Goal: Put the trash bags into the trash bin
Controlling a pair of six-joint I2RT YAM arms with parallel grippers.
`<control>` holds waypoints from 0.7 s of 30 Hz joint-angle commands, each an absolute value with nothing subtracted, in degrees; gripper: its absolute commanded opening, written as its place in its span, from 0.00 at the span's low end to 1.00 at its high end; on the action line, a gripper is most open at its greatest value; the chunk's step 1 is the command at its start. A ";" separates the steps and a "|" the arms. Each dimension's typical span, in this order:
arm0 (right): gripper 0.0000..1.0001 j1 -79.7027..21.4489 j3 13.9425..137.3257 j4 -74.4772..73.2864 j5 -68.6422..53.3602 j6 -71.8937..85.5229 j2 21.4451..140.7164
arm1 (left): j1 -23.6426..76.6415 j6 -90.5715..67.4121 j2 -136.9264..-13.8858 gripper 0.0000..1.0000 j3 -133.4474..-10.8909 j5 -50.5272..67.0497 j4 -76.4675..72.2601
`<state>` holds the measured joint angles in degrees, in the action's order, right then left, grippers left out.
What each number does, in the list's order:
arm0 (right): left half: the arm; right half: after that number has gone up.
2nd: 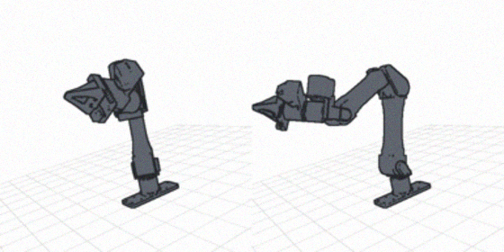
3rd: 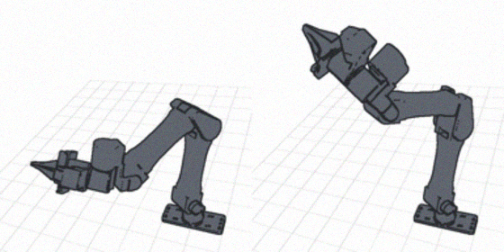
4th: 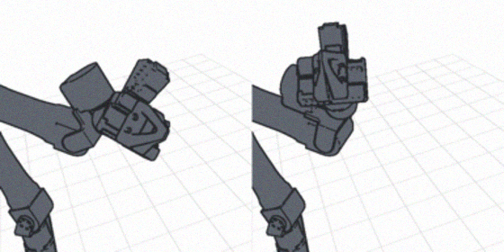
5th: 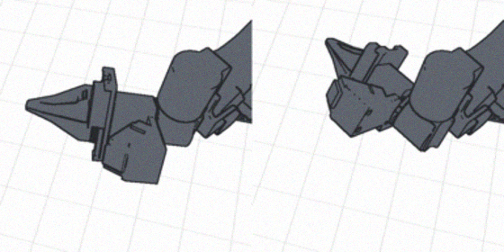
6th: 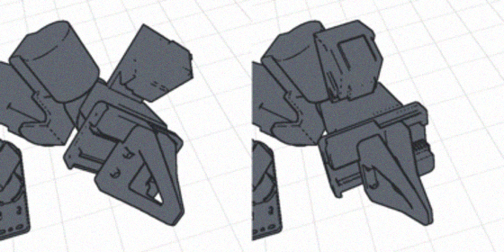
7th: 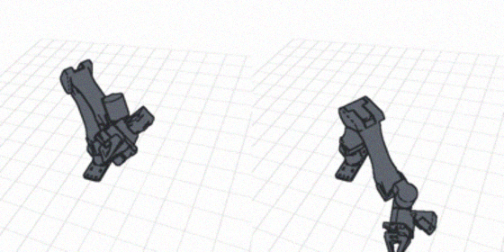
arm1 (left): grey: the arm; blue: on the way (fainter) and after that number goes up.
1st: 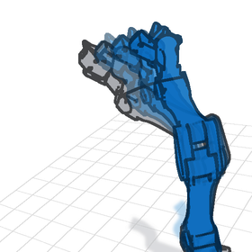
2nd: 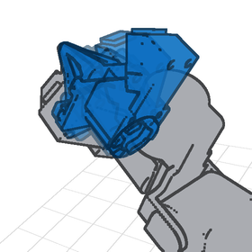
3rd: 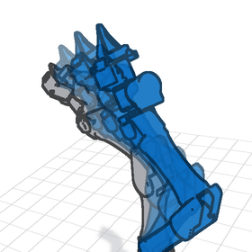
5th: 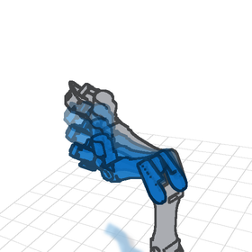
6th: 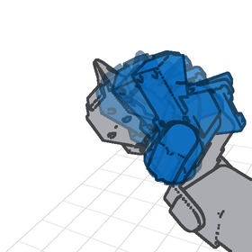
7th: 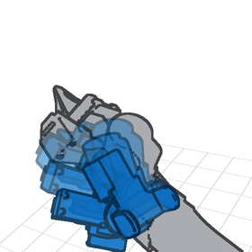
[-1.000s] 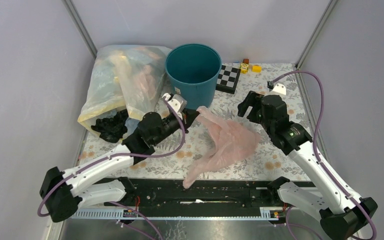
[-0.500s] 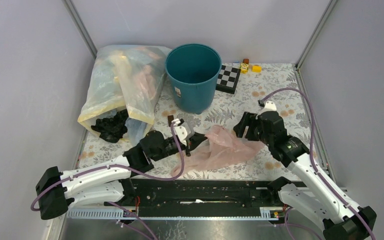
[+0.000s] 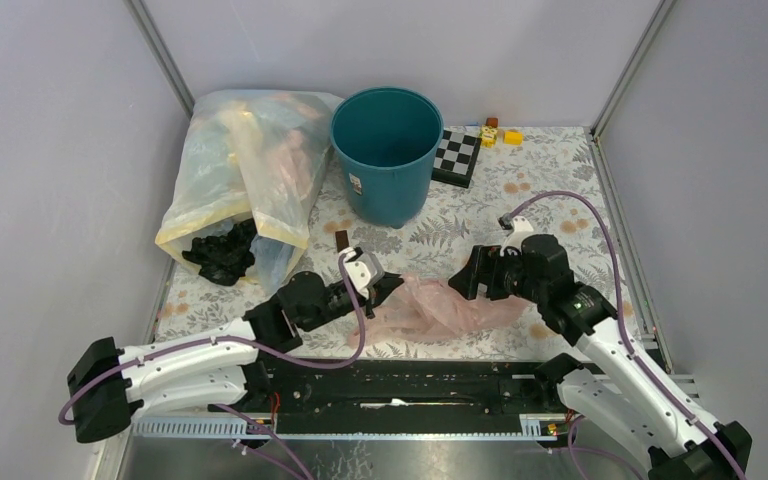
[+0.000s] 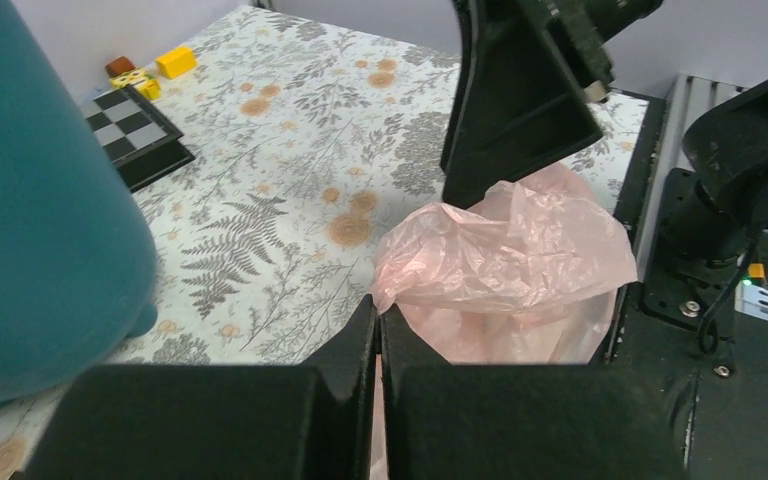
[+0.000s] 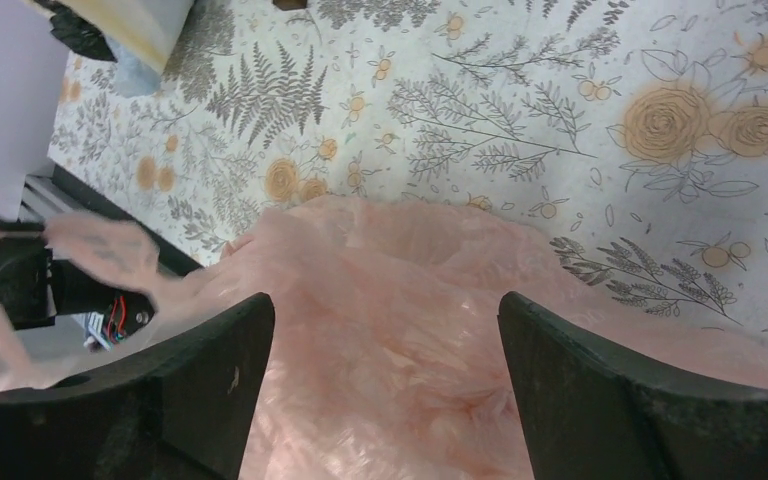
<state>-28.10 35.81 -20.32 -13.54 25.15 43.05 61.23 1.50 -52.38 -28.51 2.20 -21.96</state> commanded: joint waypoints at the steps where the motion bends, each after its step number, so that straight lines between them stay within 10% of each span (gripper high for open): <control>1: 0.91 -27.93 38.16 -20.71 -17.53 23.08 41.01 | 61.52 2.55 -49.31 0.00 -26.27 -3.09 -25.86; 21: 0.67 -27.90 46.14 -29.63 -15.19 17.96 47.77 | 61.55 5.13 -52.57 0.00 -30.55 -4.99 -27.67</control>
